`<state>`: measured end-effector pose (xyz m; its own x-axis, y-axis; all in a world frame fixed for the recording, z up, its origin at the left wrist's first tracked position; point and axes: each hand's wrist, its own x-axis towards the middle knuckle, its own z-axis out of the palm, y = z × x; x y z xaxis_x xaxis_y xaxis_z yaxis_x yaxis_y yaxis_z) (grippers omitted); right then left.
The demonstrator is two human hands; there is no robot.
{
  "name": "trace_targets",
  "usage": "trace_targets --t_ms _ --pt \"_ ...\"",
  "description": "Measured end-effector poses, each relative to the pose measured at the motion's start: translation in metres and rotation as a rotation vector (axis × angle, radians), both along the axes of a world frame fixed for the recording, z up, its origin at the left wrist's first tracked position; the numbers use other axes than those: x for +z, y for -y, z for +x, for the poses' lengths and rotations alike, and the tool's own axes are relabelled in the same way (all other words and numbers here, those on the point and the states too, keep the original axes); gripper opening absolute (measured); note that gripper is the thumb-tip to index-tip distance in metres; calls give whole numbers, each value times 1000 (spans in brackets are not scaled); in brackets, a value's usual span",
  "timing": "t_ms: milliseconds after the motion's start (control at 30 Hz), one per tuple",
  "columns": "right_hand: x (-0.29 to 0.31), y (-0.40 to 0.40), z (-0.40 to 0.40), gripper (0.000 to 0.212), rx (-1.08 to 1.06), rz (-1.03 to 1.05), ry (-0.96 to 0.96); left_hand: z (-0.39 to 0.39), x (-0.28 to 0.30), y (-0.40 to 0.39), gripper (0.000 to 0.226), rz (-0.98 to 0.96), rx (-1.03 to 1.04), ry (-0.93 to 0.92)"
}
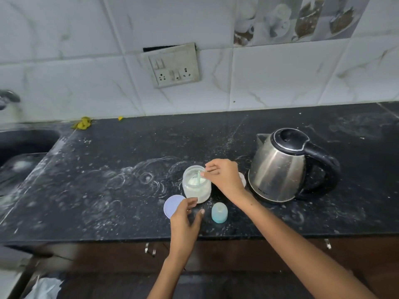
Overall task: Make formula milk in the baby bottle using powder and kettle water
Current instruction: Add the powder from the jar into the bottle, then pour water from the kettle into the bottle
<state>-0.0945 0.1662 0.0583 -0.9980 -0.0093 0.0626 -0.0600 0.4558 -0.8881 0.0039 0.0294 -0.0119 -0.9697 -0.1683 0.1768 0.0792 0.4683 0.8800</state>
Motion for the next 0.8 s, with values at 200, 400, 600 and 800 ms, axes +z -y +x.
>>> trace_targets --t_ms 200,400,600,800 --pt "-4 -38 21 11 -107 -102 -73 -1 -2 -11 32 -79 -119 -36" --pt "-26 -86 62 8 -255 -151 -70 -12 -4 -33 47 -201 -310 -5" --pt "-53 -102 84 6 -332 -115 -13 -21 -9 -41 61 -314 -354 37" --pt "-65 -96 79 9 -325 -52 -49 -26 -13 -40 57 -355 -372 37"
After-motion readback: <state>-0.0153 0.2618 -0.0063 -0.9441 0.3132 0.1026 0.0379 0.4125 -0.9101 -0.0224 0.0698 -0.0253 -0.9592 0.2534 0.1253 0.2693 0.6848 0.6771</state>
